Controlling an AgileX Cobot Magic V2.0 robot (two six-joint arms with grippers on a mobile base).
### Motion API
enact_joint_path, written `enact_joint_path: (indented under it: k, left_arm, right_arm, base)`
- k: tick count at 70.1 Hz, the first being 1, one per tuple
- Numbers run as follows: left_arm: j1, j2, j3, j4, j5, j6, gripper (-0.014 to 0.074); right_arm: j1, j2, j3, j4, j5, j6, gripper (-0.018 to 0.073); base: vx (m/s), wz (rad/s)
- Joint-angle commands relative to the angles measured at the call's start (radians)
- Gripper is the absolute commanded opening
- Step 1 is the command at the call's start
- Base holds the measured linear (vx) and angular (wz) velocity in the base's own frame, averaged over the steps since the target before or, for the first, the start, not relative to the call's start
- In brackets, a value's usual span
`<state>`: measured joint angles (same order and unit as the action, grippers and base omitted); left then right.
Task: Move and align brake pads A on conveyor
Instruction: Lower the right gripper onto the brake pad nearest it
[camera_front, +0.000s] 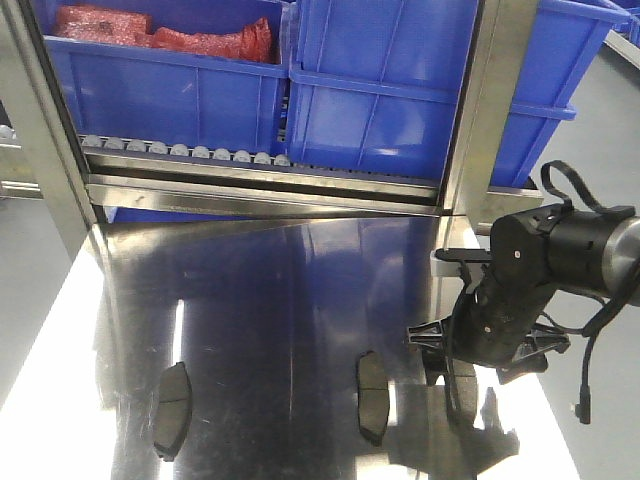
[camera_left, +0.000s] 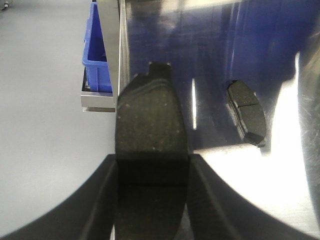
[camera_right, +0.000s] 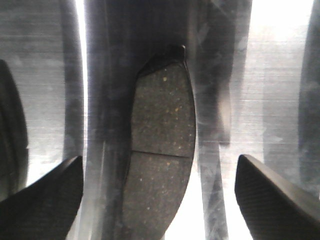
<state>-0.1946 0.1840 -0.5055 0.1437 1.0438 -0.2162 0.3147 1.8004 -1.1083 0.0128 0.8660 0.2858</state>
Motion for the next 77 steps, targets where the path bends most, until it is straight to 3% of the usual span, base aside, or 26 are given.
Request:
enact_joint_path:
  k: [1,22,53,77]
  left_arm:
    - [0.000,0.010,-0.028,0.012,-0.087,0.000,-0.0006]
    - [0.000,0.010,-0.028,0.012,-0.087,0.000,-0.0006]
    - [0.000,0.010,-0.028,0.012,-0.087,0.000,-0.0006]
    - [0.000,0.010,-0.028,0.012,-0.087,0.000,-0.0006]
  right_arm:
    - [-0.001,-0.028,-0.028,-0.013,-0.015,0.004,0.0582]
    - [-0.001,-0.005,-0.034,-0.013,-0.024,0.004,0.0582]
    - [-0.001,0.044,-0.145,-0.053,0.117,0.007,0.0582]
    - [-0.001,0.047,-0.145,-0.053,0.089,0.012,0.0582]
  base:
    - [0.00,0.00]
    - [0.00,0.00]
    - [0.00,0.00]
    - [0.00,0.00]
